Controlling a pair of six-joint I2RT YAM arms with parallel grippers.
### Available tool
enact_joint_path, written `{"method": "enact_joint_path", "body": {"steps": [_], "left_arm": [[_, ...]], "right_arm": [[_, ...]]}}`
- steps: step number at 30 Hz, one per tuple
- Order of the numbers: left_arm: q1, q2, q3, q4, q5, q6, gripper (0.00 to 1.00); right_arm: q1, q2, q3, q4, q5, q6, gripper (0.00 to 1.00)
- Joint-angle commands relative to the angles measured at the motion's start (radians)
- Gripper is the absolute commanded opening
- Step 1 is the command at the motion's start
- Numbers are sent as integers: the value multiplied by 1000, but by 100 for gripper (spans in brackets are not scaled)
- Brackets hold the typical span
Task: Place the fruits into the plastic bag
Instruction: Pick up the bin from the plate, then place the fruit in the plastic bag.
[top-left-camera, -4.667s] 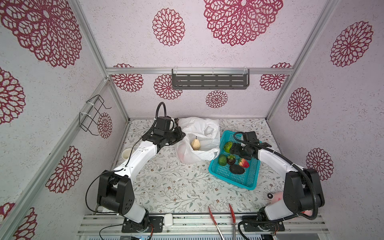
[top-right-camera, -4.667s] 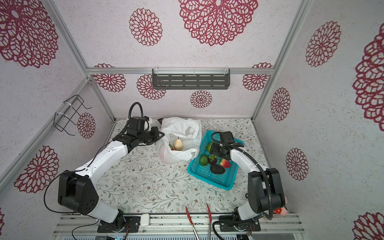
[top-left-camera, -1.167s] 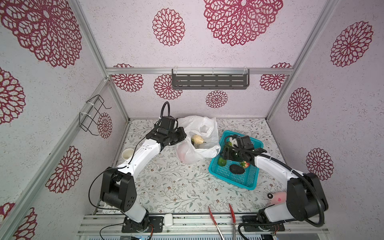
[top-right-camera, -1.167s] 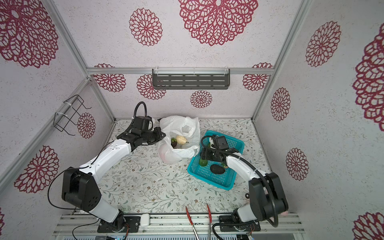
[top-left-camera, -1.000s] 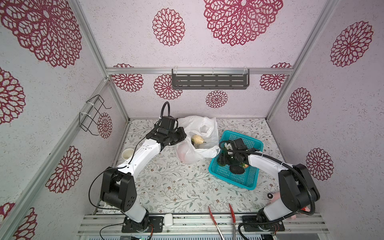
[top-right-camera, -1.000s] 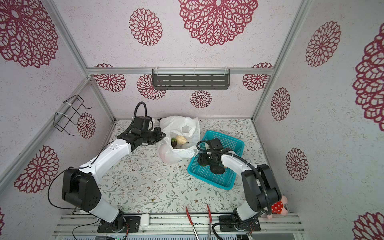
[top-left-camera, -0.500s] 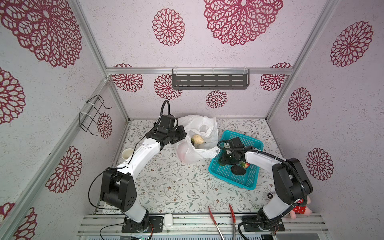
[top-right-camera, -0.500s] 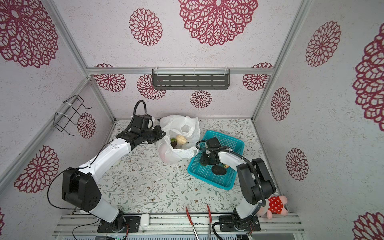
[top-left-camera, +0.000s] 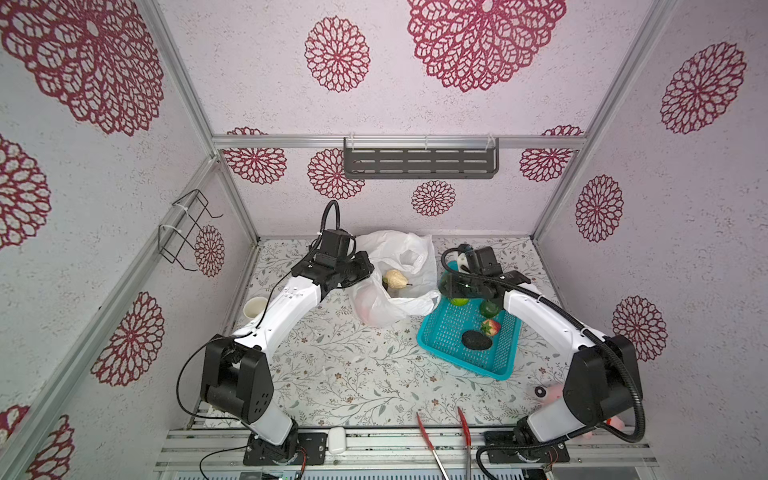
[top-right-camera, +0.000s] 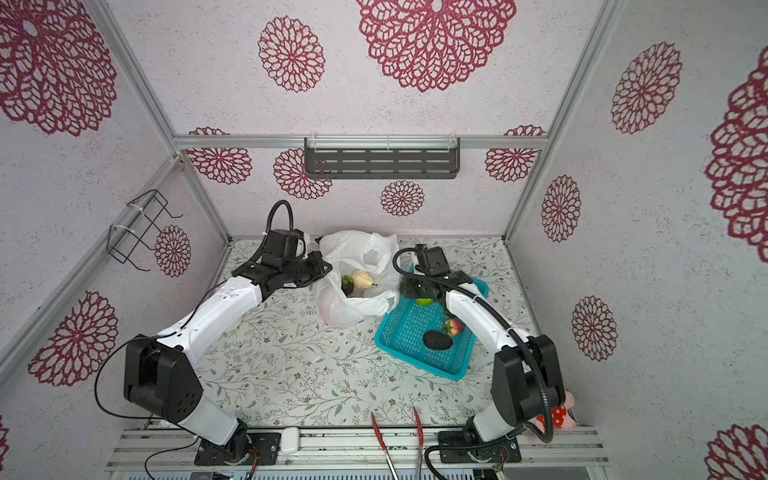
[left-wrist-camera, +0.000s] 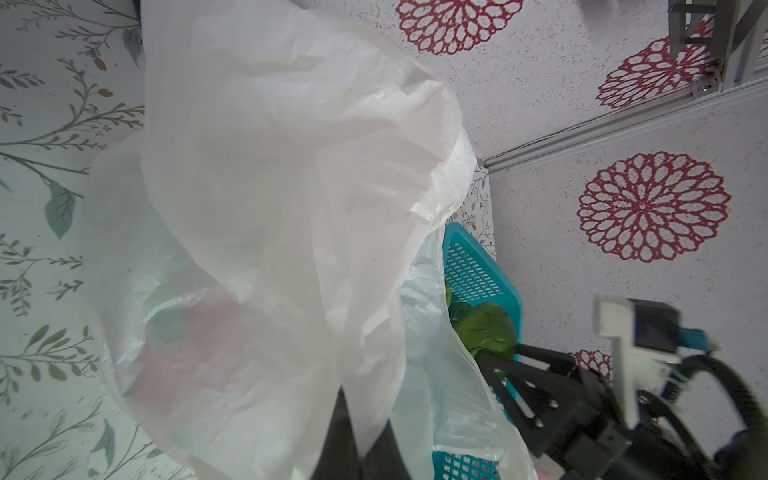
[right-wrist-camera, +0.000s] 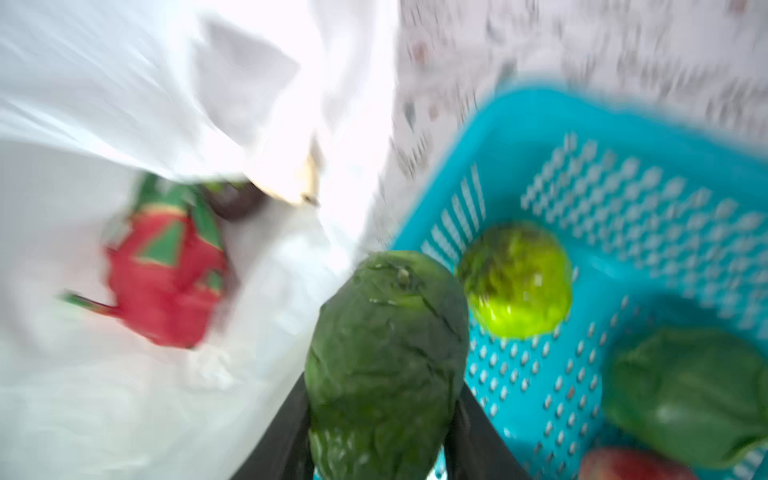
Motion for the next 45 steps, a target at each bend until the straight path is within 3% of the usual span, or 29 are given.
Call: {"method": "enact_joint_path", "body": {"steps": [1, 7, 13, 17, 20, 24, 33, 40, 45], "left_arm": [[-5, 9, -12, 17, 7, -8, 0], [-4, -5, -19, 16, 0, -12, 0], [-5, -7, -27, 13, -2, -16, 0], [-5, -7, -26, 11, -1, -16, 0], [-5, -10, -24, 10, -4, -14, 0], [-5, -10, -26, 8, -7, -11, 0], [-5, -5, -28, 7, -9, -11, 0], [-5, -10, -29, 2, -8, -5, 0], [-4, -16, -29, -6, -15, 3, 0]], "right_arm": [[39, 18, 60, 51, -99, -28, 39], [167, 160, 154, 57, -266, -86, 42], [216, 331, 229, -38, -392, -102, 50], [223, 378, 250, -40, -393, -84, 64], [222, 360, 248, -32, -351, -82, 75], [218, 303, 223, -7, -266, -82, 82], [177, 60, 37, 208, -12, -36, 83], [32, -100, -134, 305, 256, 177, 84], [-82, -136, -226, 336, 196, 290, 84]]}}
